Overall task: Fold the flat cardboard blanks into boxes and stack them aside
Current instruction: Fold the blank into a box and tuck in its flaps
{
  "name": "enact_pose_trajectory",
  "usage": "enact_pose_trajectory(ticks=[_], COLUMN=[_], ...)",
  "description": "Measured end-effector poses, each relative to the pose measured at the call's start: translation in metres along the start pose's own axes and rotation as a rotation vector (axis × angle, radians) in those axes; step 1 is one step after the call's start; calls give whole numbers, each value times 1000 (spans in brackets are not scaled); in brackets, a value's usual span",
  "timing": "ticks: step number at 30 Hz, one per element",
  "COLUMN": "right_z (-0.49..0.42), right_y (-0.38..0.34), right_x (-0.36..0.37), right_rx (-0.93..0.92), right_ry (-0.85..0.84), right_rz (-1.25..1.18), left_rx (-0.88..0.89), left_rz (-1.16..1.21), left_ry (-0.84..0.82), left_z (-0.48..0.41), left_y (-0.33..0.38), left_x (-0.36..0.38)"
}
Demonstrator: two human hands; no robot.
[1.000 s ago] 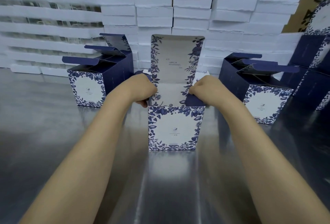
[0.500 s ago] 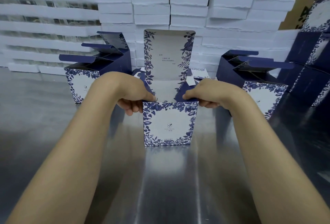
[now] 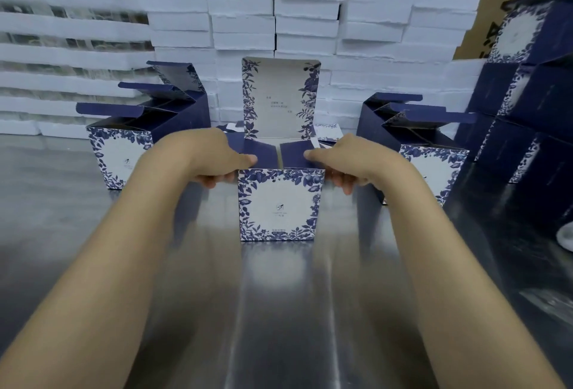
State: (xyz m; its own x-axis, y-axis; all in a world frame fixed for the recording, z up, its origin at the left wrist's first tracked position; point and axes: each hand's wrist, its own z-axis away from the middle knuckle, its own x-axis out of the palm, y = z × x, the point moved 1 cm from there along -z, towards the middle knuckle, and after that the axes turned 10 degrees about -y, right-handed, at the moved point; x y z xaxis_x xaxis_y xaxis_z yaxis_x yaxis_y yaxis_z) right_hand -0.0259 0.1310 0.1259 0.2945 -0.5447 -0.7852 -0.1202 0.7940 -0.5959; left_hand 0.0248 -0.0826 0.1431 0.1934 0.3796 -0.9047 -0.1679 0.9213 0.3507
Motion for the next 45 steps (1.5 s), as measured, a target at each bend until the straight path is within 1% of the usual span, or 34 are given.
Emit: enact_pose_trajectory(ticks=[2,4,8,11,13,15,17,18,19,21,23,25,27,29,31,32,34,35,37,38,39,40,42,43,45], right_z=[1,0,-8,-13,-16,-19,-23,-24,-26,-28,-29,-30,-31,-32,-30,-31,-31,-31,-31,-31,-29,-27,-22,-18,-10], right_y=[-2,-1,6,14,21,27,28,26,25,22,21,20,21,25,27,29,31,31,30,31,31,31,30,31,28], right_x=[3,6,10,12,11,9,8,9,11,16,23,26,24,21,21,21,19,18,14,12,11,9,6,4,2], right_rx=[4,-3,-6,-28,-20,-19,-56,-90,-140,-231,-299,-356,-394,-449,-480,-482,-459,-443,-400,-376,-341,-318,-325,-330,-344], right_ry=[-35,-31,-43,-133,-147,-57,65,106,127,120,107,106,123,172,206,200,140,103,17,-8,-24,-28,-29,-36,-72], right_rz=[36,5,-191,-365,-425,-482,-586,-637,-653,-582,-515,-528,-545,-517,-401,-387,-449,-459,-355,-322,-327,-330,-267,-242,-245], left_rx=[27,46,74,67,40,46,114,163,205,279,360,451,503,549,564,556,529,525,504,469,459,487,564,584,610], left_rz=[38,123,323,310,248,260,304,299,289,285,322,394,432,381,329,345,381,359,320,332,328,277,115,59,17], left_ry=[-19,-45,-140,-163,-108,31,231,284,268,154,90,90,133,167,174,170,180,151,56,-22,-82,-101,-65,-20,85], left_z=[-3,-6,-11,-14,-17,-24,-33,-35,-38,-45,-51,-57,-57,-56,-53,-51,-43,-39,-35,-31,-26,-24,-23,-26,-29], left_y=[1,0,-7,-11,-14,-19,-23,-22,-21,-20,-20,-22,-24,-29,-32,-32,-33,-32,-31,-26,-22,-18,-11,-8,-4], left_x=[2,5,8,6,1,-4,-4,-2,1,12,22,26,27,25,26,25,20,17,11,9,8,9,16,20,22])
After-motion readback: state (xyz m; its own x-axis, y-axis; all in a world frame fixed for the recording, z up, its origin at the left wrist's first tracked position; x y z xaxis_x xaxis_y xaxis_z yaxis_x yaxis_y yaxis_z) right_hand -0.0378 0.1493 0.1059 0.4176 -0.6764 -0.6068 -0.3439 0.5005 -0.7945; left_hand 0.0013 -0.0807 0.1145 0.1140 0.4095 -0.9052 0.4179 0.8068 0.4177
